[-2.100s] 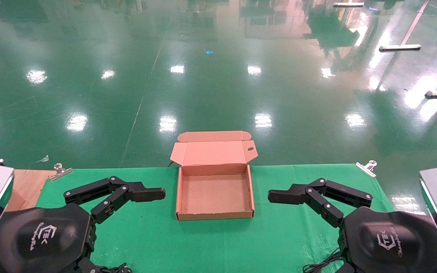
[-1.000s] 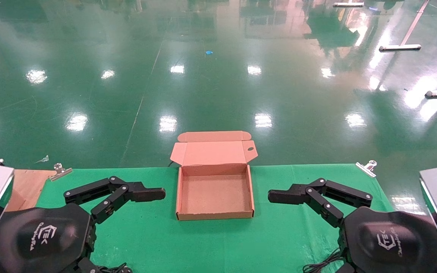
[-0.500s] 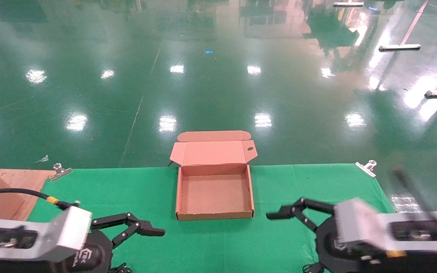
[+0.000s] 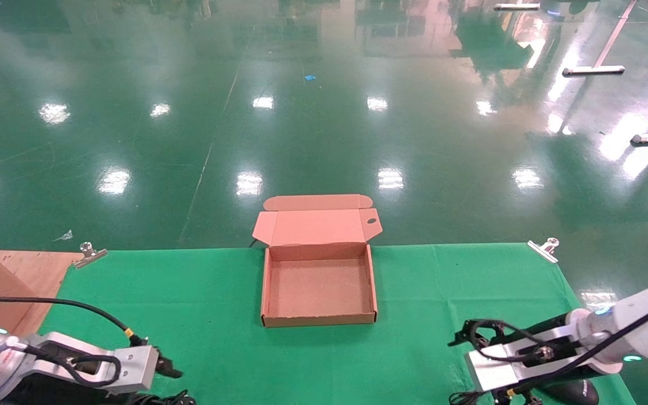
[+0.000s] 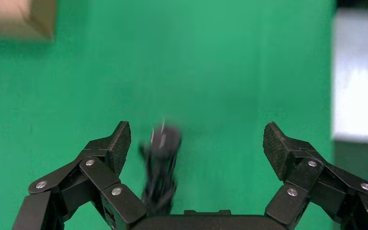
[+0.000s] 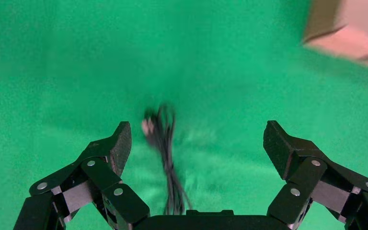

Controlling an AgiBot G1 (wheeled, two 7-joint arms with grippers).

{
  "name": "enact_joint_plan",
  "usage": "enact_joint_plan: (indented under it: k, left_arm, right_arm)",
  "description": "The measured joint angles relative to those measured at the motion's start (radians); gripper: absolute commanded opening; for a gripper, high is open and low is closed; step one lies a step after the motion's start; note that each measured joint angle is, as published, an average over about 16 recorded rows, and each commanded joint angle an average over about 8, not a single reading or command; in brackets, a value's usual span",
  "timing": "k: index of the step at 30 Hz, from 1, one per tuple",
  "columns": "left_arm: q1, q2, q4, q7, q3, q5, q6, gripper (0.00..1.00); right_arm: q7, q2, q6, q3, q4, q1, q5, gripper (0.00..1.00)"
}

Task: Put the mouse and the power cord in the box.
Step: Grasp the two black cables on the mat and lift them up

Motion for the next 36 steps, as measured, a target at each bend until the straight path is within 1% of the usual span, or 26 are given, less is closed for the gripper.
enact_joint_plan:
  k: [6,13,18,26,27,28,29,34,35,36]
  left_arm:
    - [-0.059,0.075,0.178,0.098,0.055,0.109,-0.075,1.0]
    - [-0.083,0.139,0.326,0.168,0.078,0.159,-0.181,1.0]
    - [-0.083,0.168,0.394,0.2,0.08,0.168,-0.255,1.0]
    - [-0.076,0.191,0.457,0.229,0.077,0.167,-0.329,1.0]
    - [-0.076,0.193,0.462,0.232,0.076,0.167,-0.332,1.0]
    - [-0.075,0.194,0.468,0.234,0.076,0.166,-0.335,1.0]
    - [-0.075,0.195,0.472,0.236,0.075,0.165,-0.336,0.91]
    - [-0.075,0.201,0.492,0.245,0.073,0.162,-0.337,0.28]
    - [-0.075,0.202,0.495,0.246,0.073,0.162,-0.337,0.16]
    - [-0.075,0.202,0.497,0.248,0.073,0.162,-0.336,0.03]
  right_arm:
    - [-0.132,-0.086,0.093,-0.045,-0.186,0.039,-0.089,1.0]
    - [-0.238,-0.153,0.171,-0.054,-0.365,0.071,-0.112,1.0]
    - [-0.298,-0.179,0.197,-0.049,-0.453,0.089,-0.105,1.0]
    - [-0.365,-0.2,0.204,-0.044,-0.54,0.105,-0.096,1.0]
    - [-0.372,-0.201,0.204,-0.044,-0.547,0.106,-0.096,0.97]
    - [-0.377,-0.202,0.203,-0.043,-0.555,0.106,-0.095,0.9]
    - [-0.382,-0.203,0.203,-0.043,-0.562,0.107,-0.094,0.79]
    - [-0.4,-0.208,0.205,-0.042,-0.591,0.109,-0.092,0.17]
    - [-0.403,-0.209,0.207,-0.042,-0.595,0.109,-0.092,0.07]
    - [-0.405,-0.21,0.208,-0.042,-0.599,0.108,-0.092,0.01]
